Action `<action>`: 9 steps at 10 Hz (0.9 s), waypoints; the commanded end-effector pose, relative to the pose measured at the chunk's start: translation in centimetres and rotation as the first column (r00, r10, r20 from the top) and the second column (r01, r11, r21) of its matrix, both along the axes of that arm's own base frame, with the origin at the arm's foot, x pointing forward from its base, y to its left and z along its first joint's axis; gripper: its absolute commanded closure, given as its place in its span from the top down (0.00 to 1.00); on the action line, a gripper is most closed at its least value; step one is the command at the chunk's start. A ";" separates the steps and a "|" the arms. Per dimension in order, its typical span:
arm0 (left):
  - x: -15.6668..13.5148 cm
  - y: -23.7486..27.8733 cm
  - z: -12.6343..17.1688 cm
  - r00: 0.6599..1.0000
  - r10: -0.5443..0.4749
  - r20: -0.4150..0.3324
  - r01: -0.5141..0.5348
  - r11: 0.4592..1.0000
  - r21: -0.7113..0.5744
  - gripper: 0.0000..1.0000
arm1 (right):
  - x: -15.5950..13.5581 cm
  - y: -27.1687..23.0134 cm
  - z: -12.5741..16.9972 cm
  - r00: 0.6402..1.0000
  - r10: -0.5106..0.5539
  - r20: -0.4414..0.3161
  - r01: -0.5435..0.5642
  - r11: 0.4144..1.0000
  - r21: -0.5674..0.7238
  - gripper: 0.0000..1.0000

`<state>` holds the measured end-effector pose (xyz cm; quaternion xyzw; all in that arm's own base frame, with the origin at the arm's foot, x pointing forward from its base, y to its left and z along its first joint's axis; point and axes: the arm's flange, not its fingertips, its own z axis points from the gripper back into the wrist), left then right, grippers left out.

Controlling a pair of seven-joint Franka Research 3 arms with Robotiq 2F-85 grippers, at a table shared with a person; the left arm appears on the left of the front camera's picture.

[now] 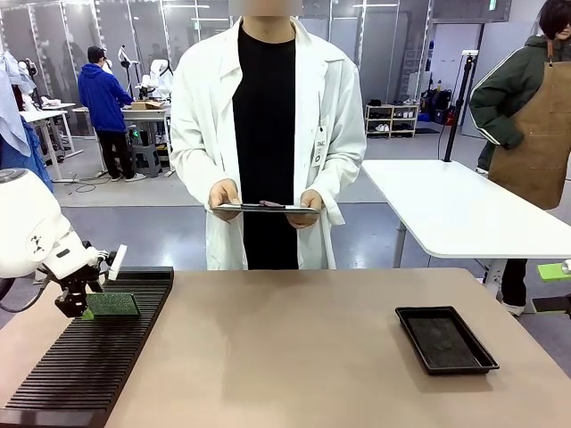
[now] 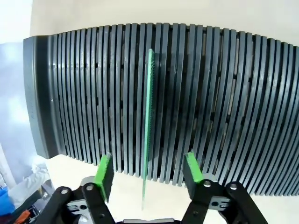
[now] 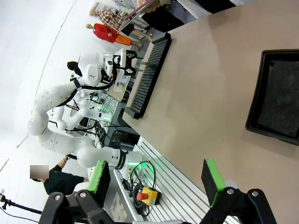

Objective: Inspect the PCB.
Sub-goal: Pick up the Blank PCB and present it to the human.

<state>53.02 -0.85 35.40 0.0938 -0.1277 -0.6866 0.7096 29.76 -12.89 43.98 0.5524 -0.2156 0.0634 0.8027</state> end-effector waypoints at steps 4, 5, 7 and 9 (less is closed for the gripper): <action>0.4 0.3 -1.0 1.000 -0.022 -0.017 0.023 0.998 0.050 0.00 | 0.1 -0.2 0.0 1.000 0.010 0.019 -0.010 1.000 0.002 1.00; 0.5 0.5 -1.0 1.000 -0.008 -0.022 0.009 0.999 0.053 0.00 | 0.1 -0.2 0.0 1.000 0.010 0.019 -0.010 1.000 0.002 1.00; 0.9 0.4 -1.3 0.999 0.020 -0.043 -0.018 0.999 0.044 0.00 | 0.1 -0.2 0.0 1.000 0.010 0.019 -0.010 1.000 0.002 1.00; 0.8 0.1 -1.3 0.998 0.016 -0.055 -0.013 0.998 0.054 0.00 | 0.1 -0.2 0.0 1.000 0.010 0.019 -0.010 1.000 0.002 1.00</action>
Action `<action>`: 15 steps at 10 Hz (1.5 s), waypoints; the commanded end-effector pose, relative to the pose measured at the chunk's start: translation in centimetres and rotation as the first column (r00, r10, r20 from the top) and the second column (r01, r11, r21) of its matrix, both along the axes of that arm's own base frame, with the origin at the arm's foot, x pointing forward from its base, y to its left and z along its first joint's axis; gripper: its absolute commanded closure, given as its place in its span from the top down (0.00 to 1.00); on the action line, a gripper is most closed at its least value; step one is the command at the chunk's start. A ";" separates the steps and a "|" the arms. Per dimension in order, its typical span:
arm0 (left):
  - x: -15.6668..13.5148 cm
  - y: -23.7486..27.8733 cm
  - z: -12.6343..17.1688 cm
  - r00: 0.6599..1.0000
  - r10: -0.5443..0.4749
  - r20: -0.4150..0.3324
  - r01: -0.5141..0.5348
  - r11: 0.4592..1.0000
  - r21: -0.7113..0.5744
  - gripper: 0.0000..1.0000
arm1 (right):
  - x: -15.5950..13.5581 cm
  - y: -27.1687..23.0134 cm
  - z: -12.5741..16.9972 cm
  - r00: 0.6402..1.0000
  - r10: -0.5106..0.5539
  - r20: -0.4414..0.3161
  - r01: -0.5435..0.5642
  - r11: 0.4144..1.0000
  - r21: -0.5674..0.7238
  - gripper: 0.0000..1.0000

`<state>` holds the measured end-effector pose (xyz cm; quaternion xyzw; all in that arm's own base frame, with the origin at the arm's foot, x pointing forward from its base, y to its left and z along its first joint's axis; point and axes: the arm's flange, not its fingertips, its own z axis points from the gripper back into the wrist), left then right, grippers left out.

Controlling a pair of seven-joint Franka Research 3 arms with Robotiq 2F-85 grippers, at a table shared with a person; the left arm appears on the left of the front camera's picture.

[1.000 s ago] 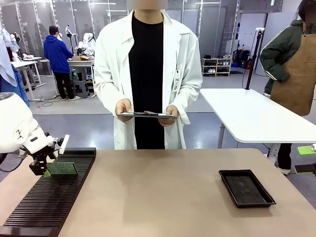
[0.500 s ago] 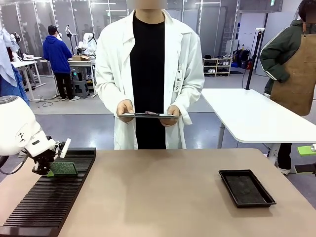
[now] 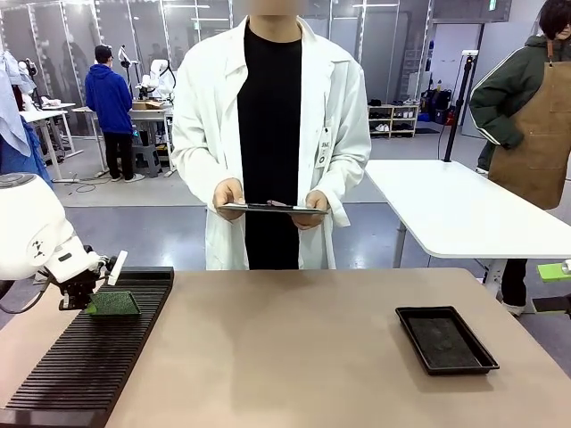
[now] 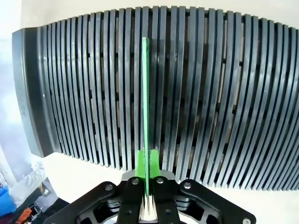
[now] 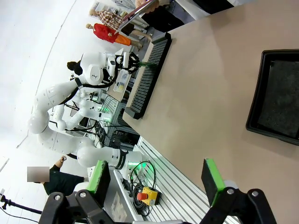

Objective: Inspect the PCB.
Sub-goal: Pick up the Blank PCB and present it to the human.

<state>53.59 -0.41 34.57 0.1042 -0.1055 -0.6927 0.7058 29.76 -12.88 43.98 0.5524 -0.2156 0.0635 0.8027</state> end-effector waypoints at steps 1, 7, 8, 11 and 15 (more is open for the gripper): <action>0.4 -0.3 0.1 0.998 0.042 -0.044 -0.042 0.999 -0.007 0.00 | 0.1 -0.2 0.0 1.000 0.010 0.018 -0.010 1.000 0.002 1.00; 0.7 1.5 8.3 0.985 0.107 -0.138 -0.123 0.986 -0.113 0.00 | 0.1 -0.2 0.0 1.000 0.010 0.018 -0.010 1.000 0.002 1.00; 0.9 2.0 9.0 0.963 0.134 -0.233 -0.184 0.961 -0.207 0.00 | 0.1 -0.2 0.0 1.000 0.010 0.018 -0.010 1.000 0.002 1.00; -0.1 5.4 10.6 0.755 0.241 -0.610 -0.598 0.634 -0.490 0.00 | 0.1 -0.2 0.0 1.000 0.010 0.018 -0.010 1.000 0.002 1.00; -1.2 3.8 5.6 0.566 0.078 -0.821 -0.823 0.119 -0.556 0.00 | 0.1 -0.2 0.0 1.000 0.010 0.018 -0.010 1.000 0.002 1.00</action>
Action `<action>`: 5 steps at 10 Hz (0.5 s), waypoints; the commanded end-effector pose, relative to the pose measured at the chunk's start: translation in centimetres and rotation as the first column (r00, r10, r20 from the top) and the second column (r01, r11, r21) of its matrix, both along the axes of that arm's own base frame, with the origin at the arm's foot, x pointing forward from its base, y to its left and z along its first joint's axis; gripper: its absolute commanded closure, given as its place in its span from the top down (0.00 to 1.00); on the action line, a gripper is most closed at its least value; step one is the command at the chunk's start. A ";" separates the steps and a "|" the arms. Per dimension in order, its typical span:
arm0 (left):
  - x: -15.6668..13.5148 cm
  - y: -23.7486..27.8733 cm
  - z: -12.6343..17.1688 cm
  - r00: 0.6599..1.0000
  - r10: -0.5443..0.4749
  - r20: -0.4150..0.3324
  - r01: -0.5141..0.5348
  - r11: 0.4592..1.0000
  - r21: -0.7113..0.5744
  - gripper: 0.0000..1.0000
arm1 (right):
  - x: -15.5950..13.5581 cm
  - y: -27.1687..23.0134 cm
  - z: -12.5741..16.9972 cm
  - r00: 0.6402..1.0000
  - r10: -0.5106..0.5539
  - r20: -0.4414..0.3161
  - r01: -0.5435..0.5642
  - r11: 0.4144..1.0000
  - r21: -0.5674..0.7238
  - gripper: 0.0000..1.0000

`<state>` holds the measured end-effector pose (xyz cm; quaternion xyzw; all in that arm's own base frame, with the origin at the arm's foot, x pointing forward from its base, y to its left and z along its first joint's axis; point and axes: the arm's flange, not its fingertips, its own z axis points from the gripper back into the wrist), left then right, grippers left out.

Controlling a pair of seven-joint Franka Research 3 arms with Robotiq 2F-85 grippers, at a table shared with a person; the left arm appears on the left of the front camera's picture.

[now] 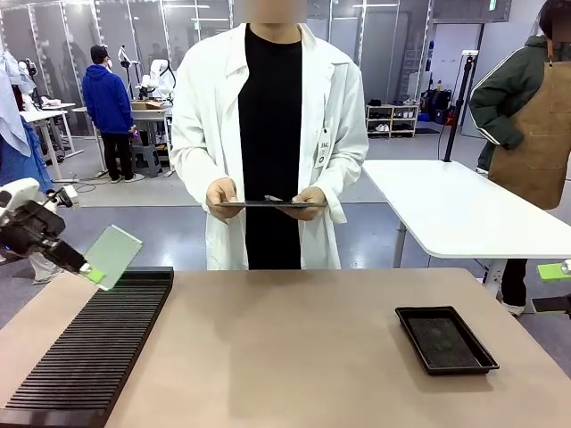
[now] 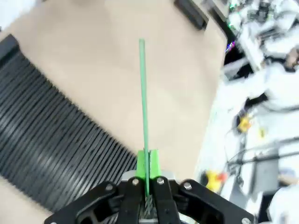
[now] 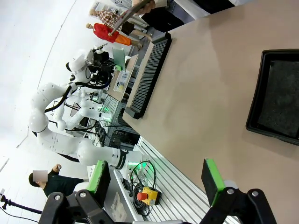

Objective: Inspect the PCB.
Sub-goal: Pick up the Blank PCB and present it to the human.

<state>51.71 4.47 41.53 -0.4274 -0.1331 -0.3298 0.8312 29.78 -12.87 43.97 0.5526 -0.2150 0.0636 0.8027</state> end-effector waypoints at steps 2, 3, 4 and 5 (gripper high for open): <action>1.4 -3.1 -2.2 0.967 0.230 -0.113 -0.255 0.896 -0.362 0.00 | 0.1 -0.2 0.1 1.000 0.009 0.019 -0.009 1.000 0.001 1.00; 1.5 -4.6 -2.1 0.991 0.130 0.029 -0.117 0.956 -0.270 0.00 | 0.1 -0.2 0.1 1.000 0.009 0.019 -0.009 1.000 0.001 1.00; 1.1 -2.1 -2.7 0.983 0.147 -0.114 -0.171 0.954 -0.247 0.00 | 0.1 -0.2 0.1 1.000 0.009 0.019 -0.009 1.000 0.001 1.00; 1.1 -2.1 -2.7 0.983 0.147 -0.114 -0.171 0.954 -0.247 0.00 | 0.1 -0.2 0.1 1.000 0.009 0.019 -0.009 1.000 0.001 1.00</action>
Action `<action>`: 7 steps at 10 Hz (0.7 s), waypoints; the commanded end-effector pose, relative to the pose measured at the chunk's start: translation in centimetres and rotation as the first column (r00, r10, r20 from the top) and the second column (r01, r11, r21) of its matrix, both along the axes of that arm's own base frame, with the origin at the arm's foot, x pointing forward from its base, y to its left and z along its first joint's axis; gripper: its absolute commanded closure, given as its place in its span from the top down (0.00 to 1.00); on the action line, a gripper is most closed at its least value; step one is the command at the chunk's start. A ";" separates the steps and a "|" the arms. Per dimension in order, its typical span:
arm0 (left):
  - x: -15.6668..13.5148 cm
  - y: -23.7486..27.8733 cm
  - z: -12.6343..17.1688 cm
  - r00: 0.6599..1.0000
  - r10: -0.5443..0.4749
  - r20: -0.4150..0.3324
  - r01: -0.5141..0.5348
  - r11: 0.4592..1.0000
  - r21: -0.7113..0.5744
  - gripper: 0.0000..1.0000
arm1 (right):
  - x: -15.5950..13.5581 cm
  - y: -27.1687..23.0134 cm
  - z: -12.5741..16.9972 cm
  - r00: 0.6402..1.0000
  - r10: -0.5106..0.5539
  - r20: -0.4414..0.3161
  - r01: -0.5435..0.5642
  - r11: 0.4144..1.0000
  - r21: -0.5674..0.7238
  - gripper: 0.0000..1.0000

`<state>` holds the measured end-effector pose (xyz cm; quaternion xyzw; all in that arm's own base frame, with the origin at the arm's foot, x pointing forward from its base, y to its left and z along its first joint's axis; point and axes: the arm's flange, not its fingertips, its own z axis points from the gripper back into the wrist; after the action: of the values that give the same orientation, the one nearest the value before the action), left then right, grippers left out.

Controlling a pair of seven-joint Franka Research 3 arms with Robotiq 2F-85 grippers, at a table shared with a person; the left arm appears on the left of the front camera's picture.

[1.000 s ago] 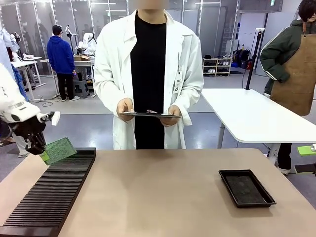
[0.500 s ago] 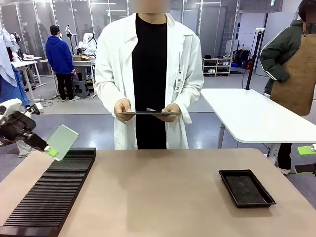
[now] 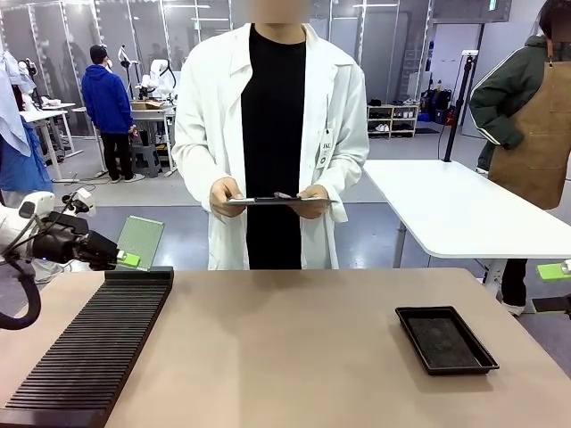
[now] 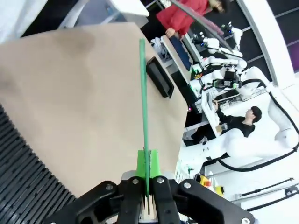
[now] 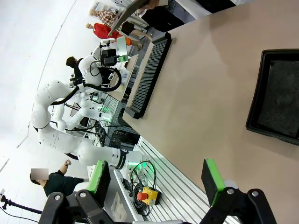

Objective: Inspect the PCB.
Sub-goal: Pick up the Blank PCB and present it to the human.

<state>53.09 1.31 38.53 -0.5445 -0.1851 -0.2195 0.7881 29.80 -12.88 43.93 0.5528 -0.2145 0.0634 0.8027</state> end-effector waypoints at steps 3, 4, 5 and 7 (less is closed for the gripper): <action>-0.1 0.6 -0.2 1.000 -0.003 -0.005 0.003 1.000 0.017 0.03 | 0.1 -0.2 0.1 1.000 0.009 0.020 -0.009 1.000 0.001 1.00; 1.3 0.5 -0.6 0.985 0.132 -0.108 -0.133 0.991 0.002 0.03 | 0.1 -0.2 0.1 1.000 0.009 0.020 -0.009 1.000 0.001 1.00; 2.2 -1.0 -1.1 0.968 0.117 -0.220 -0.132 0.990 -0.055 0.03 | 0.1 -0.2 0.1 1.000 0.009 0.020 -0.009 1.000 0.001 1.00; 3.2 -3.7 -1.5 0.940 0.065 -0.335 -0.112 0.986 -0.125 0.03 | 0.1 -0.2 0.1 1.000 0.009 0.020 -0.009 1.000 0.001 1.00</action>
<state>54.79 -1.23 36.37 -0.5899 -0.1067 -0.0989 0.7943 29.80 -12.88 43.94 0.5528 -0.2145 0.0634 0.8028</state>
